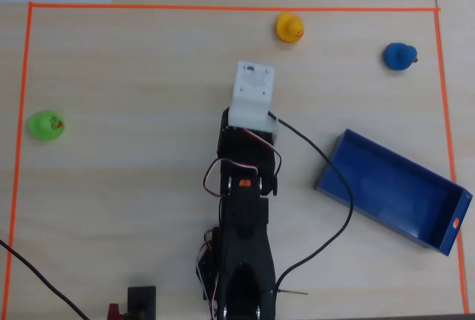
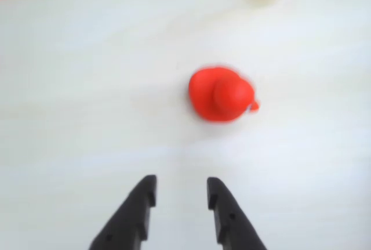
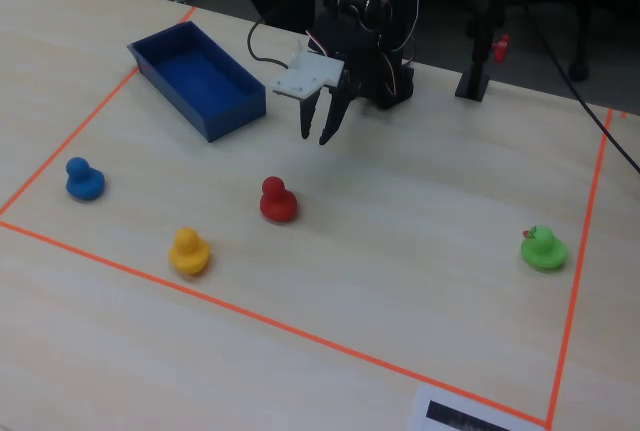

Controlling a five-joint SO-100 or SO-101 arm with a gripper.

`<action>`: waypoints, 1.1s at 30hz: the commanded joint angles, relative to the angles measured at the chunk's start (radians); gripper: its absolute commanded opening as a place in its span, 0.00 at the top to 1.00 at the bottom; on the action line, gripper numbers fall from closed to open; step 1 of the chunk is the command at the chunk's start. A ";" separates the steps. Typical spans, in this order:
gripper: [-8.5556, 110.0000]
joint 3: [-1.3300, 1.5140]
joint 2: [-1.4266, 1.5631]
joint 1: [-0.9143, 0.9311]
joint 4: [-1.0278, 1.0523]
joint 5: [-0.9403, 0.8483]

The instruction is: Grasp red duck and put it into box.

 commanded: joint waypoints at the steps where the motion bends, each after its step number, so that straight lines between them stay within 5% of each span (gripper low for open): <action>1: 0.80 -0.291 -0.225 0.037 -0.014 0.014; 11: 0.66 -0.491 -0.552 0.115 -0.117 -0.017; 33: 0.66 -0.419 -0.824 0.164 -0.229 -0.184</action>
